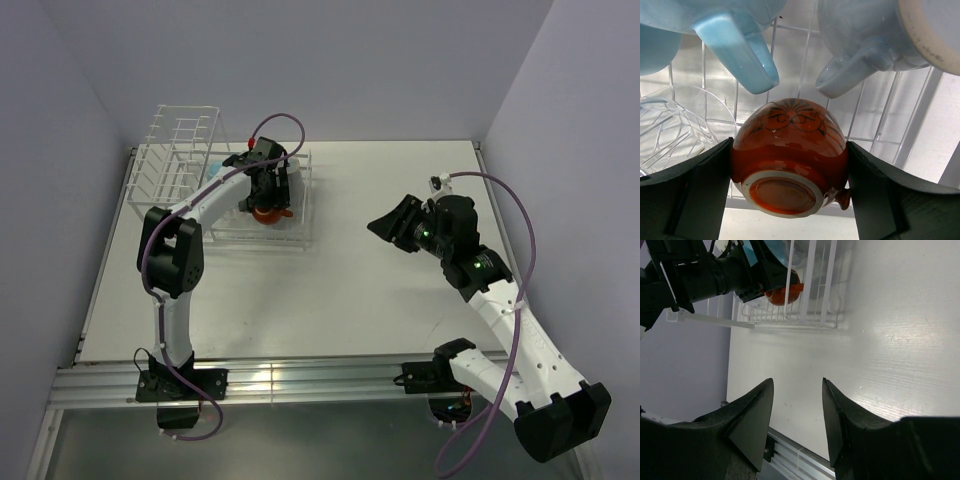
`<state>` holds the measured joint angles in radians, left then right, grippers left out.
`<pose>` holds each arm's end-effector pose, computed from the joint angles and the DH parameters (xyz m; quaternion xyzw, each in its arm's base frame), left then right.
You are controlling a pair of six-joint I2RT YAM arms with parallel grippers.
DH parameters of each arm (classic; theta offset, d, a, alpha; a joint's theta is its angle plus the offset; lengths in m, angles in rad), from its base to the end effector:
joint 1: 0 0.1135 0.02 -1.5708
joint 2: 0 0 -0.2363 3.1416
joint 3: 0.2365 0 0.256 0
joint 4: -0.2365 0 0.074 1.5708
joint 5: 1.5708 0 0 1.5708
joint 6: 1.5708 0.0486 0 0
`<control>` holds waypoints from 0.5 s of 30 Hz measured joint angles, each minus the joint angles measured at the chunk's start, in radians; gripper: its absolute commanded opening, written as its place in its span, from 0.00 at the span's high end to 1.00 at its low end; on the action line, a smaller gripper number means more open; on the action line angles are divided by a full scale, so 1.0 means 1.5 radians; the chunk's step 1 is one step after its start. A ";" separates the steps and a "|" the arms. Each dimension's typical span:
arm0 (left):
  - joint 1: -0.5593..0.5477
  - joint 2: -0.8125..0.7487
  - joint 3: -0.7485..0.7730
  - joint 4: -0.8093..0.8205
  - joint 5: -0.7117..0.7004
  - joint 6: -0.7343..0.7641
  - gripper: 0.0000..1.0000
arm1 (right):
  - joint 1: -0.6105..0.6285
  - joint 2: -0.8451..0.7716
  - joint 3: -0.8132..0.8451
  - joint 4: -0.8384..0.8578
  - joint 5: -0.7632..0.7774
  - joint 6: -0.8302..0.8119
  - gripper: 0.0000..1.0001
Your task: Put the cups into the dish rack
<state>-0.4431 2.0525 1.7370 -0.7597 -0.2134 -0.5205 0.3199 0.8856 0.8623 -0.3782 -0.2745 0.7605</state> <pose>0.4041 -0.1804 0.1958 -0.0634 0.9622 -0.0215 0.2640 0.2159 0.0854 0.3034 0.1068 0.8226 0.3790 0.4102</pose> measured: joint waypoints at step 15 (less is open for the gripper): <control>-0.013 -0.006 -0.012 0.009 -0.025 0.000 0.03 | 0.000 0.000 -0.001 0.001 0.000 0.000 0.49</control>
<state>-0.4625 2.0441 1.7187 -0.7464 -0.2516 -0.5209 0.3199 0.8860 0.8612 -0.3775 -0.2749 0.7601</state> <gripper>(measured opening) 0.962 0.513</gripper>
